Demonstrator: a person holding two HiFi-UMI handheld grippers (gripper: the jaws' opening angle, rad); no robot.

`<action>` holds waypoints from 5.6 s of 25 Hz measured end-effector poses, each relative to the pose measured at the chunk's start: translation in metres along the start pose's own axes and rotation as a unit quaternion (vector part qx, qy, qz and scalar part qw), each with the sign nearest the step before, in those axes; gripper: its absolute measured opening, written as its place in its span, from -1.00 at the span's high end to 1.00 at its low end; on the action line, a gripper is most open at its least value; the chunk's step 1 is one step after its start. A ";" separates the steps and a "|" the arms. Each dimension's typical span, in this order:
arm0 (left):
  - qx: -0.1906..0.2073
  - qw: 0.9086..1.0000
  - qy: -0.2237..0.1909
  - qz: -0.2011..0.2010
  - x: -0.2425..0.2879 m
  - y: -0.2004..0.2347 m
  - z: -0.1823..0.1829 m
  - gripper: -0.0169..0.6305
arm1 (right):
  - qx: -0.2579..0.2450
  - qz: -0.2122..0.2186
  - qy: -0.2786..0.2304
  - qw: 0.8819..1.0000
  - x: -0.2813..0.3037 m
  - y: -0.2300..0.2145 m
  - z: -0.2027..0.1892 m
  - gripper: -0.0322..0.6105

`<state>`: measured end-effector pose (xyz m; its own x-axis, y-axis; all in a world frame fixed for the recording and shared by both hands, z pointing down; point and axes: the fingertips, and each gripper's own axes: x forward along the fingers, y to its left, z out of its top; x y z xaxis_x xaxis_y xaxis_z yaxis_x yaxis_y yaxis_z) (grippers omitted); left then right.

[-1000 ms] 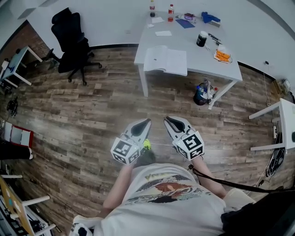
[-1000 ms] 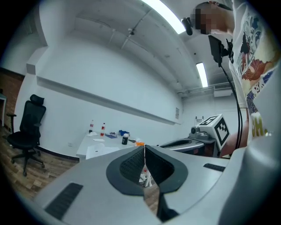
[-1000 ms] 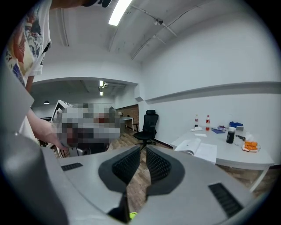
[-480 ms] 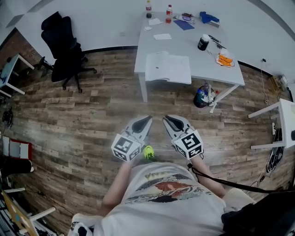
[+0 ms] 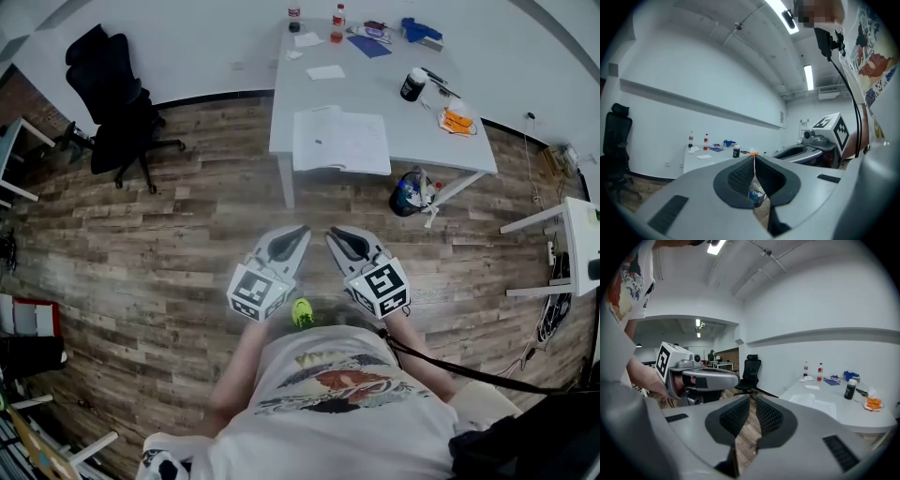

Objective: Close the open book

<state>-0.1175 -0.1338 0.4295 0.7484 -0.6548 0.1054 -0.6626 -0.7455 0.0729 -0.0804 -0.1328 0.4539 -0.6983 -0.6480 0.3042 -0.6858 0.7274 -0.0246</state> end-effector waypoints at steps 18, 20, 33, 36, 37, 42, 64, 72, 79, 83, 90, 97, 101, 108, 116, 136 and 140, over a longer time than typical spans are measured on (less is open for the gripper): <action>-0.017 0.998 0.031 0.059 0.077 0.076 -0.010 0.91 | -0.059 0.071 0.039 0.995 0.073 -0.099 0.001 0.80; -0.018 0.997 0.033 0.065 0.095 0.085 -0.008 0.91 | -0.063 0.084 0.041 0.994 0.080 -0.114 0.003 0.80; -0.015 0.994 0.047 0.097 0.170 0.130 -0.003 0.91 | -0.051 0.109 0.043 0.992 0.125 -0.198 0.003 0.80; -0.018 0.994 0.058 0.091 0.178 0.132 -0.008 0.91 | -0.042 0.104 0.045 0.993 0.130 -0.207 -0.001 0.79; -0.020 0.994 0.061 0.088 0.181 0.133 -0.009 0.91 | -0.038 0.100 0.046 0.993 0.132 -0.211 -0.003 0.79; -0.026 0.995 0.067 0.066 0.197 0.148 -0.017 0.91 | -0.020 0.087 0.082 0.993 0.148 -0.221 -0.022 0.61; -0.045 0.994 0.100 -0.028 0.230 0.225 -0.082 0.91 | -0.062 0.012 0.164 0.984 0.244 -0.239 -0.078 0.51; -0.065 0.991 0.117 -0.029 0.232 0.254 -0.127 0.91 | -0.092 0.001 0.212 0.973 0.274 -0.247 -0.123 0.51; -0.070 0.989 0.128 -0.028 0.231 0.272 -0.157 0.91 | -0.148 -0.020 0.249 0.957 0.293 -0.257 -0.155 0.47; -0.078 0.988 0.129 -0.026 0.231 0.280 -0.168 0.91 | -0.198 -0.033 0.273 0.941 0.304 -0.261 -0.173 0.44; -0.093 0.986 0.134 -0.028 0.221 0.292 -0.187 0.91 | -0.259 -0.035 0.316 0.912 0.323 -0.259 -0.205 0.43; -0.103 0.984 0.144 -0.031 0.215 0.300 -0.199 0.91 | -0.294 -0.047 0.344 0.890 0.333 -0.259 -0.226 0.31; -0.106 0.983 0.145 -0.035 0.213 0.305 -0.203 0.91 | -0.312 -0.061 0.351 0.881 0.337 -0.259 -0.231 0.27; -0.114 0.981 0.147 -0.047 0.214 0.303 -0.208 0.91 | -0.350 -0.104 0.354 0.861 0.341 -0.266 -0.237 0.26; -0.111 0.981 0.146 -0.058 0.212 0.300 -0.199 0.91 | -0.265 -0.104 0.322 0.903 0.338 -0.264 -0.215 0.41; -0.079 0.990 0.104 -0.058 0.208 0.271 -0.106 0.91 | -0.117 -0.111 0.289 0.944 0.282 -0.266 -0.132 0.78; -0.079 0.991 0.096 -0.056 0.214 0.255 -0.093 0.91 | -0.098 -0.109 0.283 0.948 0.263 -0.274 -0.123 0.79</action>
<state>-0.1288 -0.4522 0.5629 0.8076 -0.5221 0.2744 -0.5840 -0.7730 0.2479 -0.0506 -0.4743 0.6580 -0.2842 -0.6027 0.7456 -0.7103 0.6547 0.2585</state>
